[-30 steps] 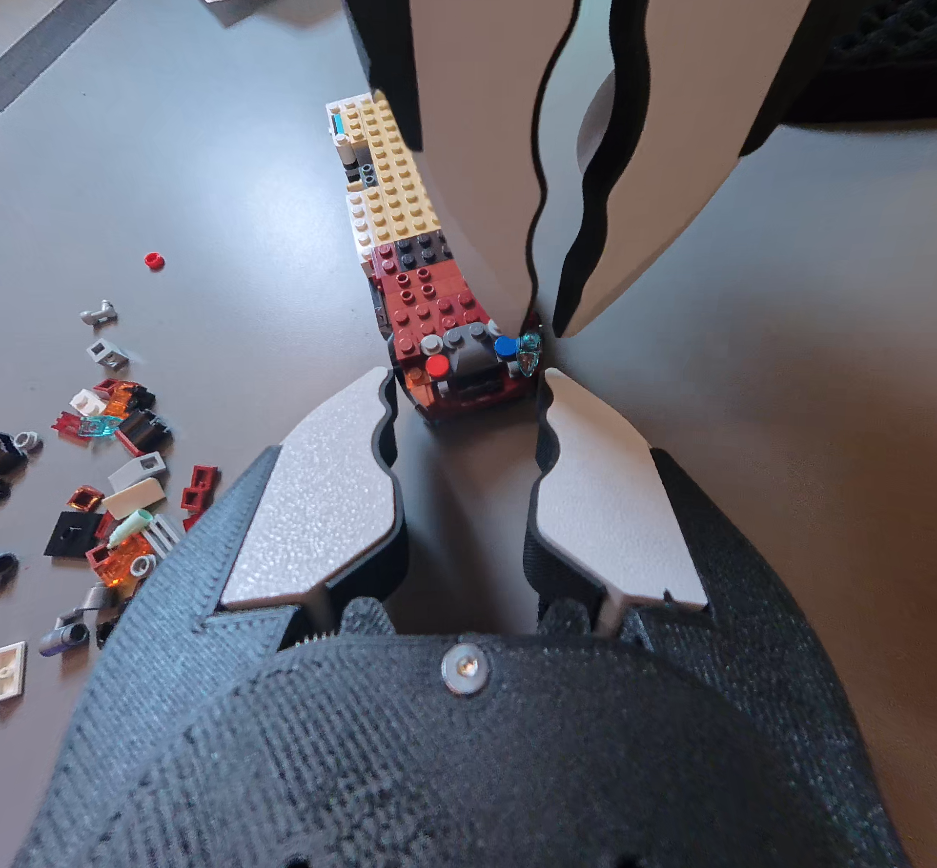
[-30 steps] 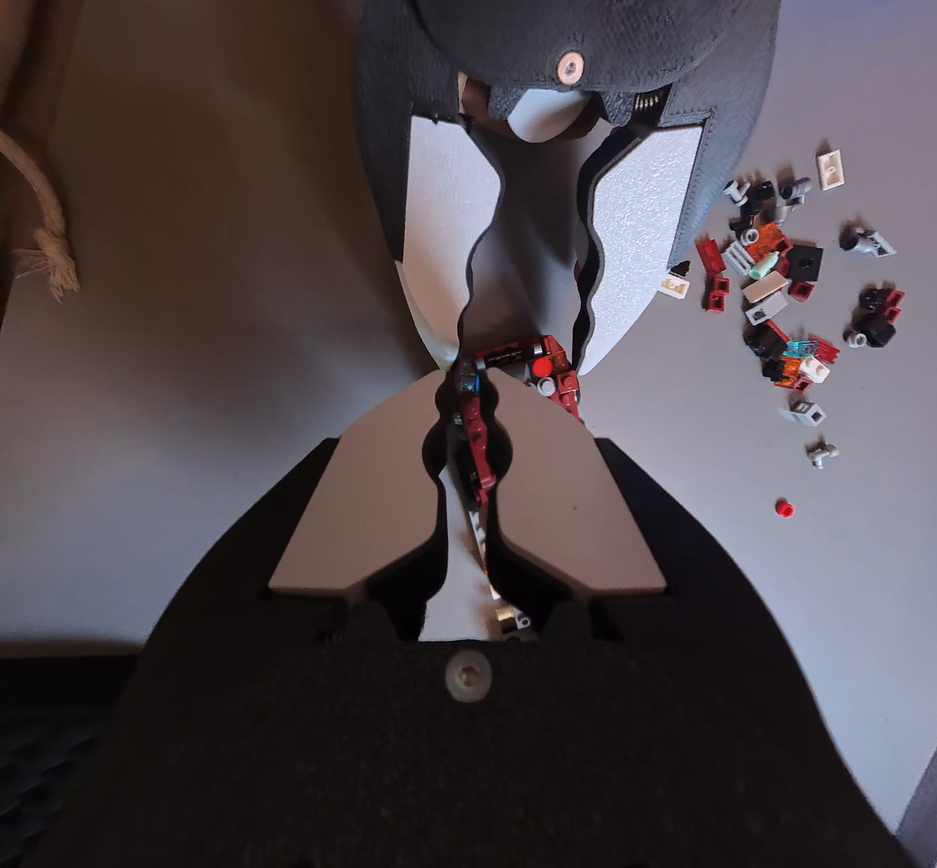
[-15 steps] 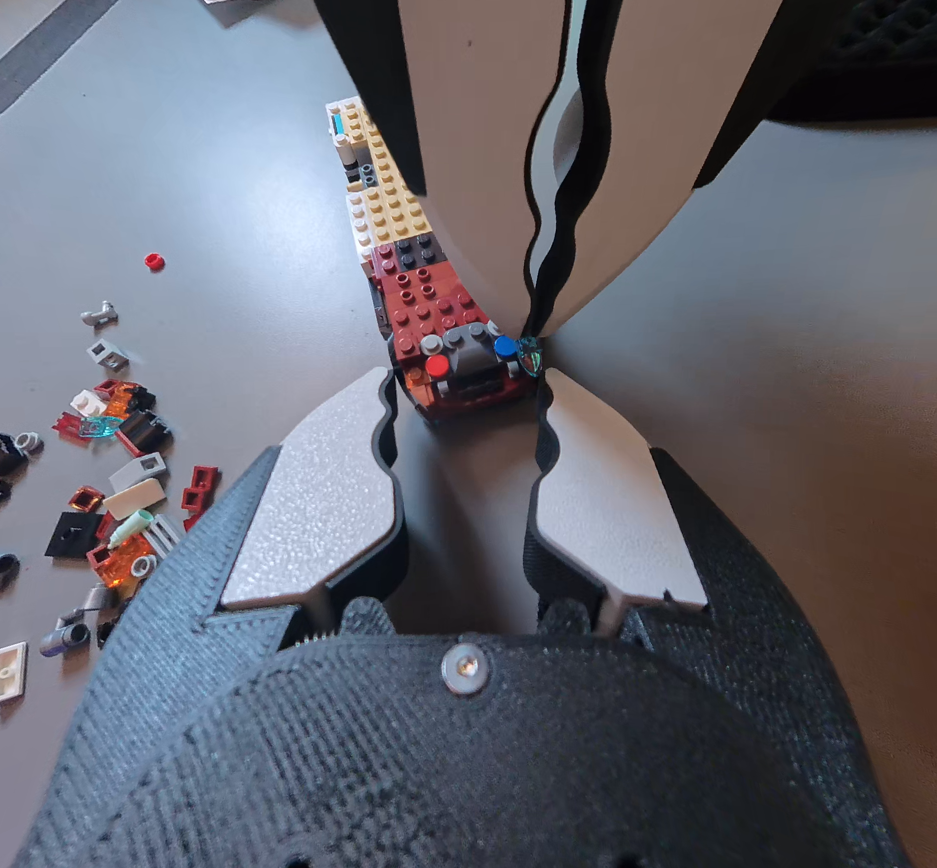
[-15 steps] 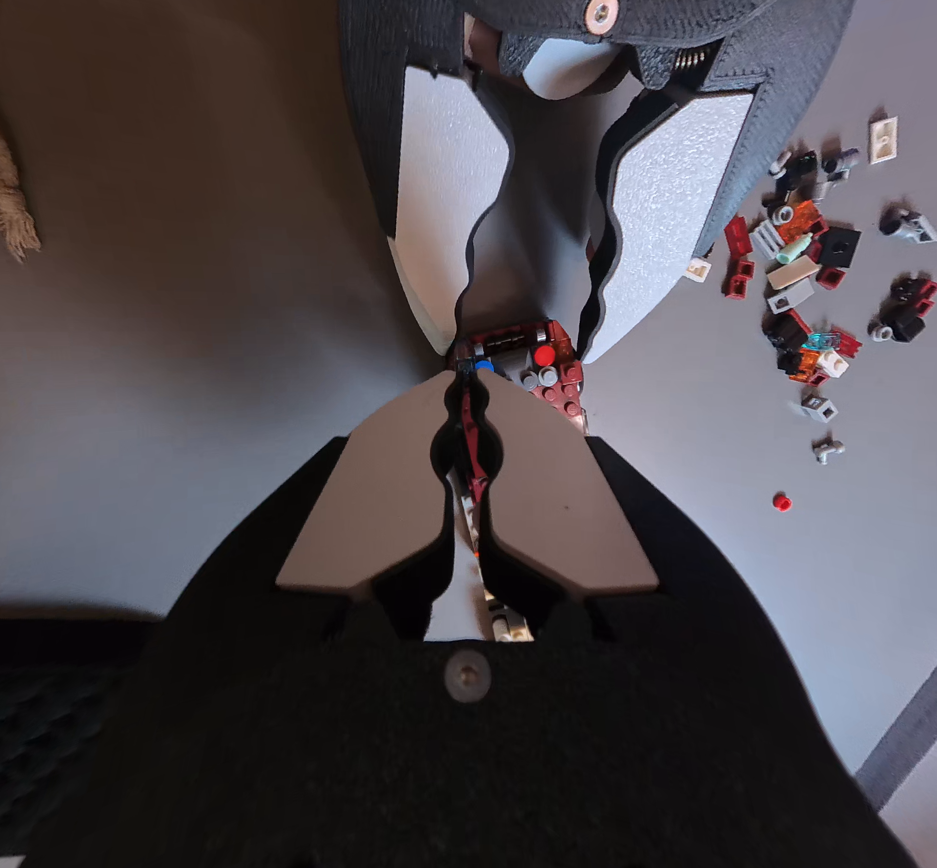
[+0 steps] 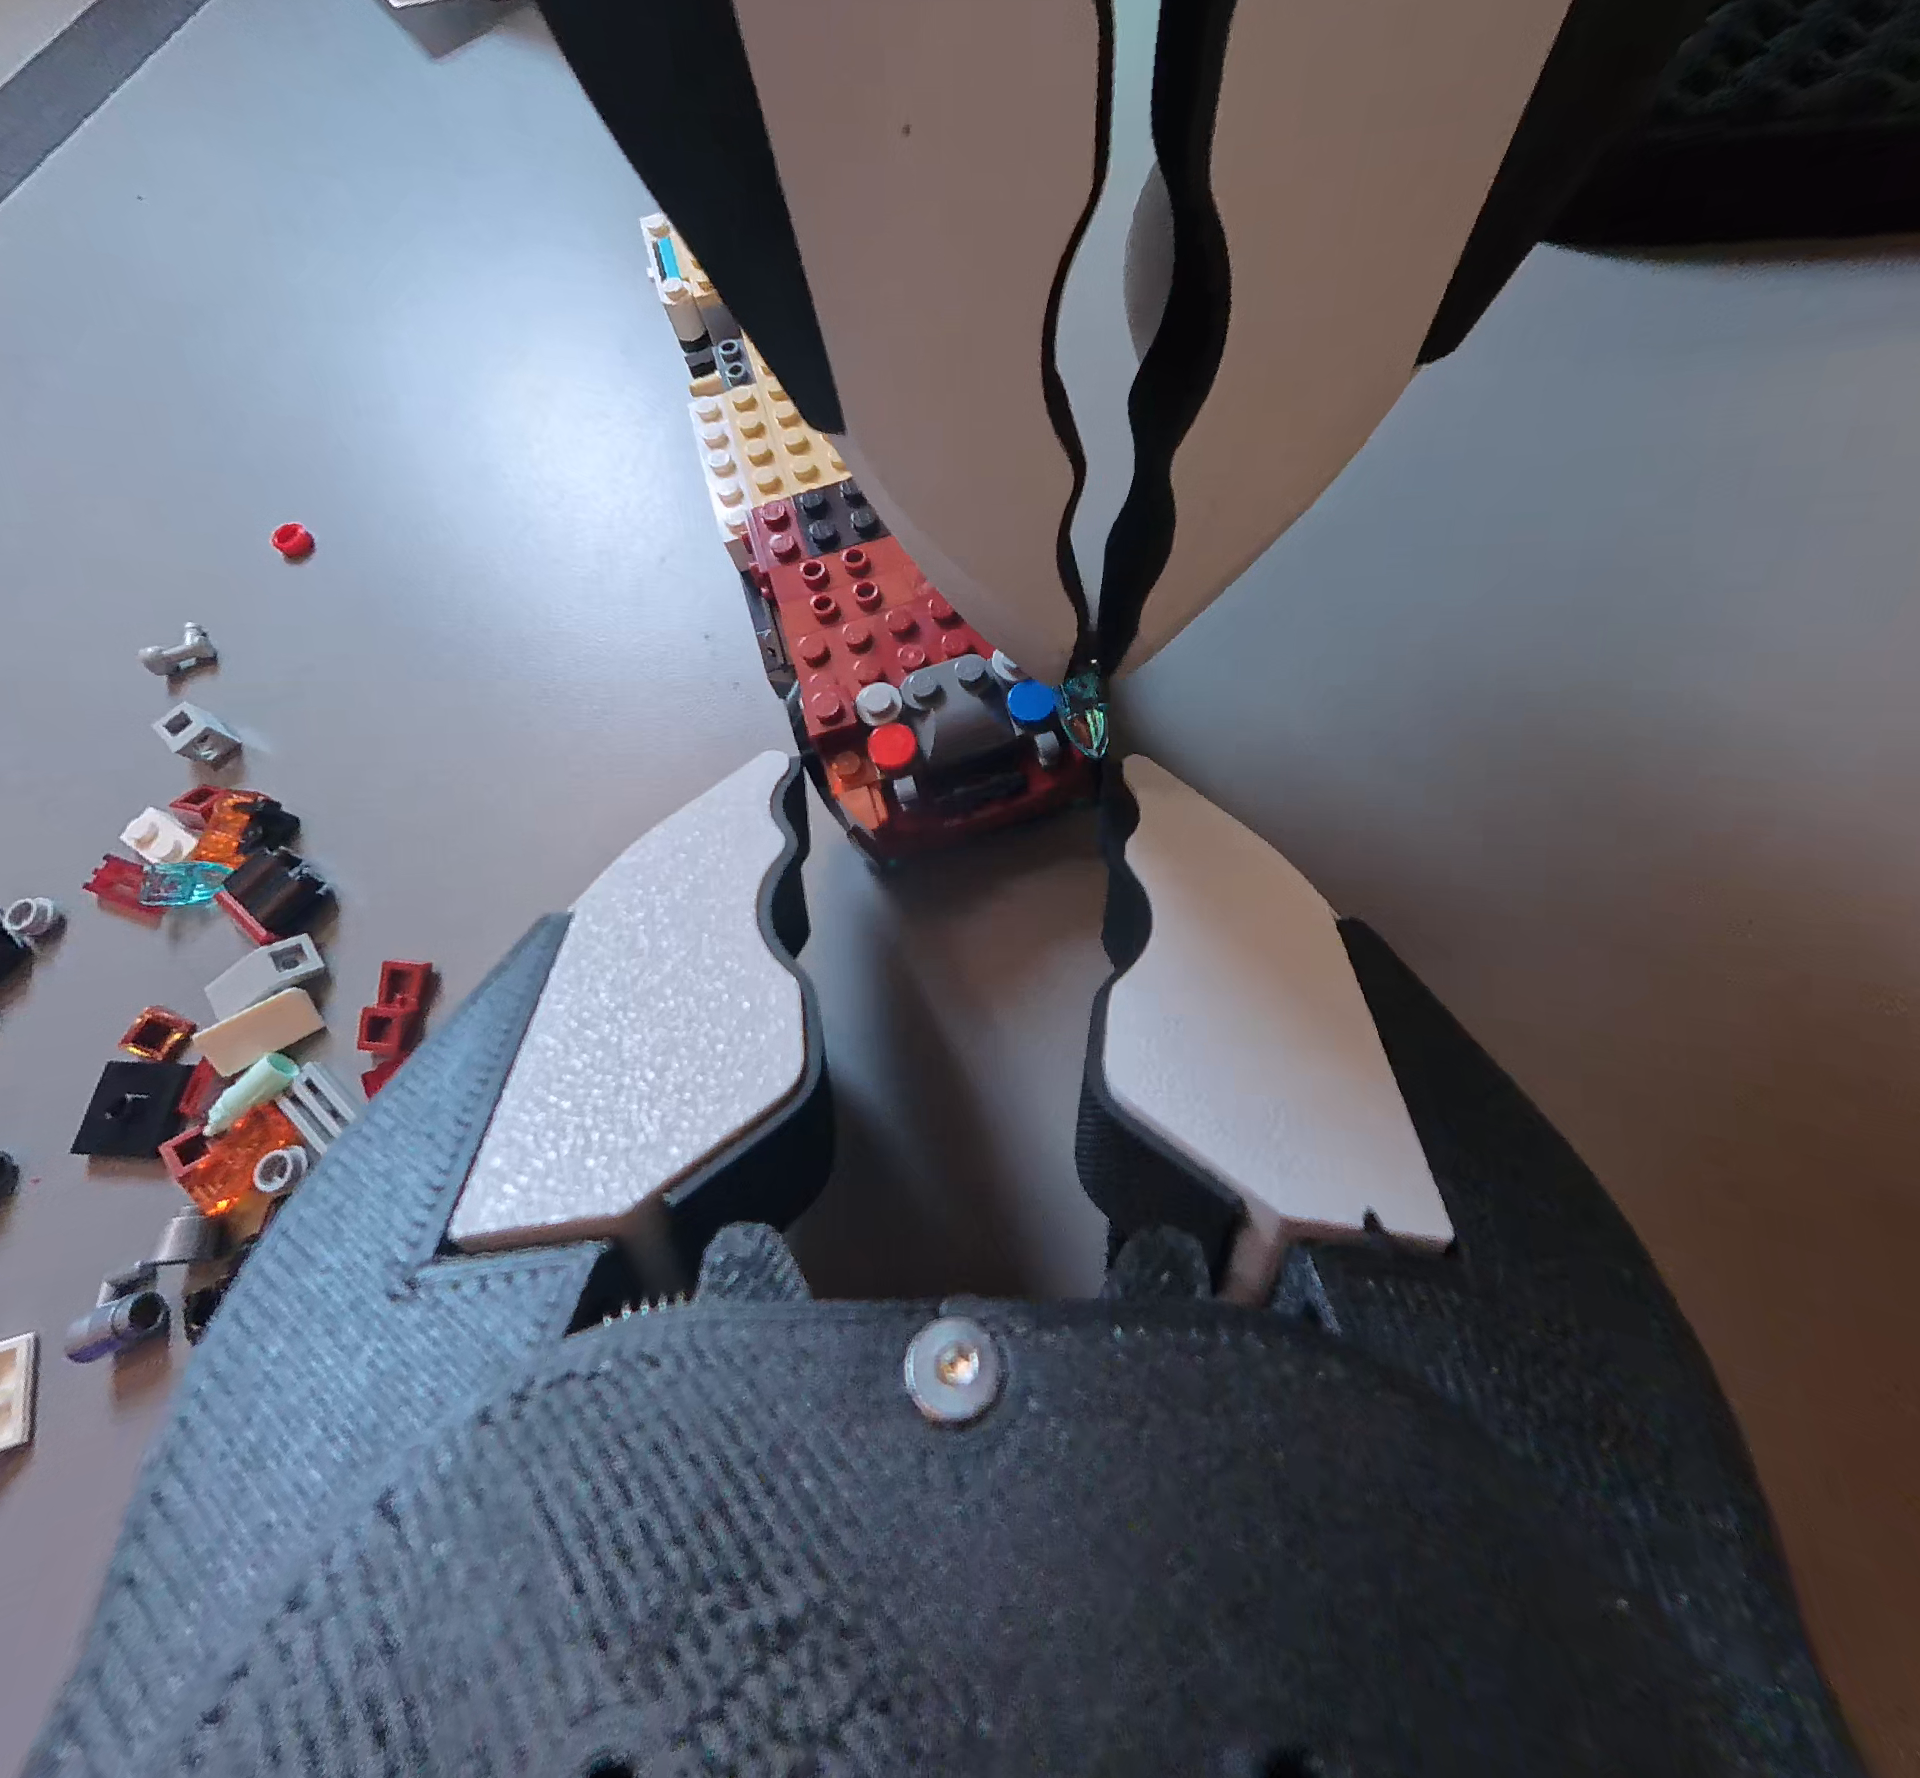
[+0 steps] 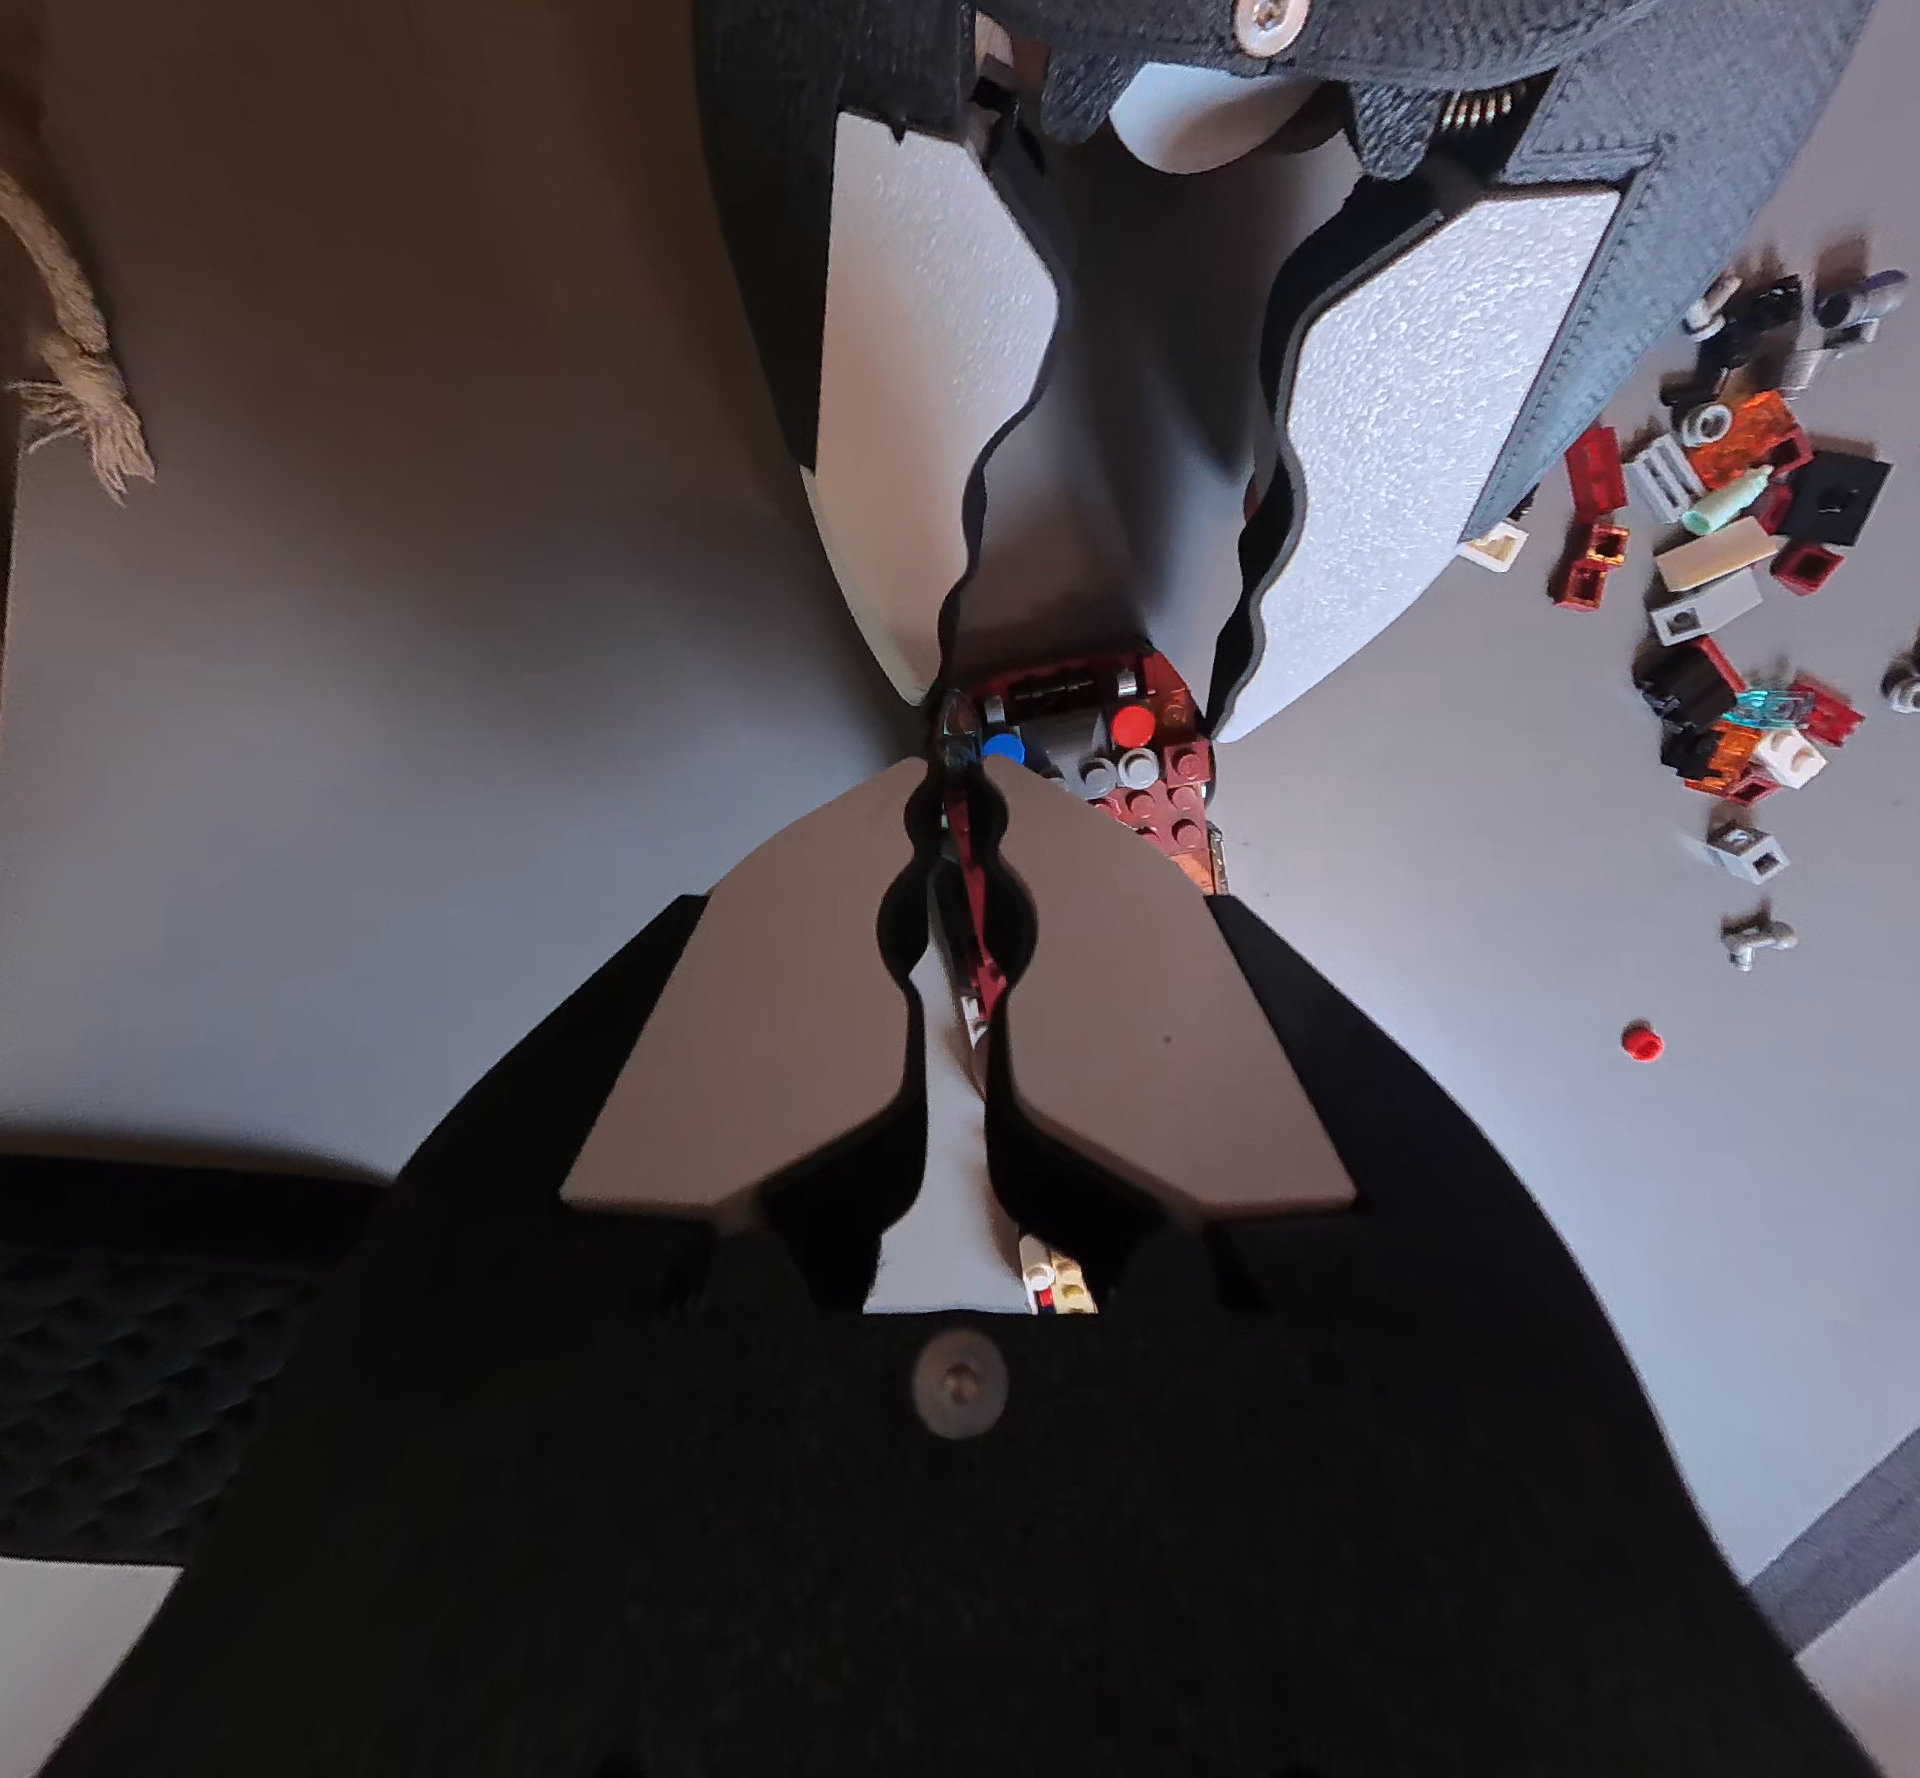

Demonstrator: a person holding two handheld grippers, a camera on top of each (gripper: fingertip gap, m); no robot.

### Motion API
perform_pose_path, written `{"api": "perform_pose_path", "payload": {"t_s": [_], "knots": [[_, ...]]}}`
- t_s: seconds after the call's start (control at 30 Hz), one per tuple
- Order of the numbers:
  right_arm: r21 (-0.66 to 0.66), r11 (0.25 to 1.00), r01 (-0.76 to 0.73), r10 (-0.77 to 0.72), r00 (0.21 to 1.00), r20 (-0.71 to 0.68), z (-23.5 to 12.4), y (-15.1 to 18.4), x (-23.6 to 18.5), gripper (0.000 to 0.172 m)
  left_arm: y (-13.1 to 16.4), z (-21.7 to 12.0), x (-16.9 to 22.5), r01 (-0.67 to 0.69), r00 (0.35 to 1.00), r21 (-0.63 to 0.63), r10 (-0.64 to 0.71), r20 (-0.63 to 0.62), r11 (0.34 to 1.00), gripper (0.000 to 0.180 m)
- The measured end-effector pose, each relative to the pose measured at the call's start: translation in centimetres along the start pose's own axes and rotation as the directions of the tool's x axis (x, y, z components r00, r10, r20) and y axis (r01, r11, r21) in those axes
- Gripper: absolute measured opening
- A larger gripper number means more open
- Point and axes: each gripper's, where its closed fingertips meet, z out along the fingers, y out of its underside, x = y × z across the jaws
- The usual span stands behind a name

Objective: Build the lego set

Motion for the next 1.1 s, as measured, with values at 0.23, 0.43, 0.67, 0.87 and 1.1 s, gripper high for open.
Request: {"api": "perform_pose_path", "payload": {"t_s": [0.23,0.43,0.67,0.87,1.1], "knots": [[0.014,1.000,-0.016,0.016,1.000,-0.026,0.07,-0.01,0.14,0.002,-0.02,-0.02,-0.09,0.008,1.000,0.002,-0.008,0.005,1.000,0.052],[-0.004,0.999,-0.038,0.038,0.999,-0.015,0.11,0.02,0.13,0.002,-0.03,-0.02,-0.10,0.013,1.000,0.002,-0.013,0.008,1.000,0.052],[-0.002,0.999,-0.048,0.048,0.999,0.025,0.30,0.04,0.15,0.000,-0.06,0.00,-0.09,0.012,1.000,0.003,-0.012,0.011,1.000,0.052],[-0.001,1.000,-0.030,0.030,0.999,0.023,0.09,0.10,0.09,0.000,-0.04,0.00,-0.02,0.009,1.000,0.002,-0.009,0.005,1.000,0.052],[0.060,0.997,-0.053,0.053,0.999,-0.005,-0.63,-0.05,0.06,0.010,-0.04,0.02,0.00,0.010,1.000,0.001,-0.010,0.004,1.000,0.052]]}}
